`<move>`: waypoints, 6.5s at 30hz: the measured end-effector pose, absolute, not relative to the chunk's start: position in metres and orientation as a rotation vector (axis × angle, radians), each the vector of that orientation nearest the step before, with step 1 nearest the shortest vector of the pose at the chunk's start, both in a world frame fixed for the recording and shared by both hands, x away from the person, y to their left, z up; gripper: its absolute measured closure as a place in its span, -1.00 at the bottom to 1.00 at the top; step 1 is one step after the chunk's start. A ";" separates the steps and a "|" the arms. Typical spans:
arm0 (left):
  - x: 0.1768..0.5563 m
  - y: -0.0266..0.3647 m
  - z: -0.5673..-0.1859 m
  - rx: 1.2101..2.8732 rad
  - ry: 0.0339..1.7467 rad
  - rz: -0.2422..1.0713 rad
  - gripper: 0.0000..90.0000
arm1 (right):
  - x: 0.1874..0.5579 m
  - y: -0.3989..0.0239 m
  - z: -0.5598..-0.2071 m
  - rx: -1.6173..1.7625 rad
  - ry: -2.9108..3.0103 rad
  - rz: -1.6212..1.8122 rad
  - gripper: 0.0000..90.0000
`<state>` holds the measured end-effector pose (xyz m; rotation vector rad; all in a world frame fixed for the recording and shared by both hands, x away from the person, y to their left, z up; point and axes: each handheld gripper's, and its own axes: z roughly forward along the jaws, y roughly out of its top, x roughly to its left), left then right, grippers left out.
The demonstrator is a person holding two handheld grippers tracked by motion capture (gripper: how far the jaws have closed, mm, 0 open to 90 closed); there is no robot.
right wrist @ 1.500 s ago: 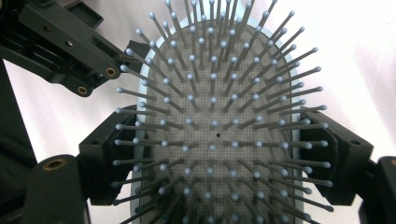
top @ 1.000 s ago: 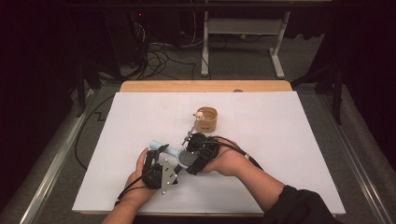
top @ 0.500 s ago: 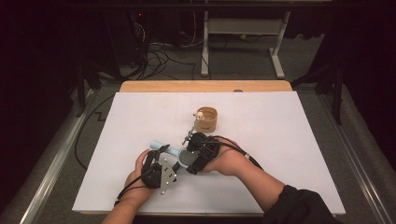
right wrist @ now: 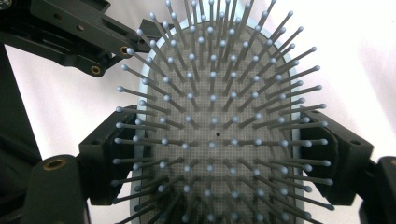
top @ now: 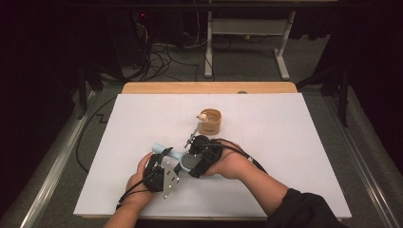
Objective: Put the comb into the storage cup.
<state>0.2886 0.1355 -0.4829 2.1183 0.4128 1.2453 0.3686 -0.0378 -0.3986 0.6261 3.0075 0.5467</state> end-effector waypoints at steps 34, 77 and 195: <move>0.282 0.131 -0.485 2.132 0.288 1.340 0.22 | 0.369 -0.030 -0.395 0.630 3.007 0.571 -0.54; 0.278 0.124 -0.489 2.176 0.154 1.494 0.51 | 0.373 -0.030 -0.391 0.683 3.025 0.584 -0.55; 0.285 0.134 -0.476 2.117 0.340 1.454 0.71 | 0.372 -0.153 -0.419 0.794 2.860 0.277 -0.99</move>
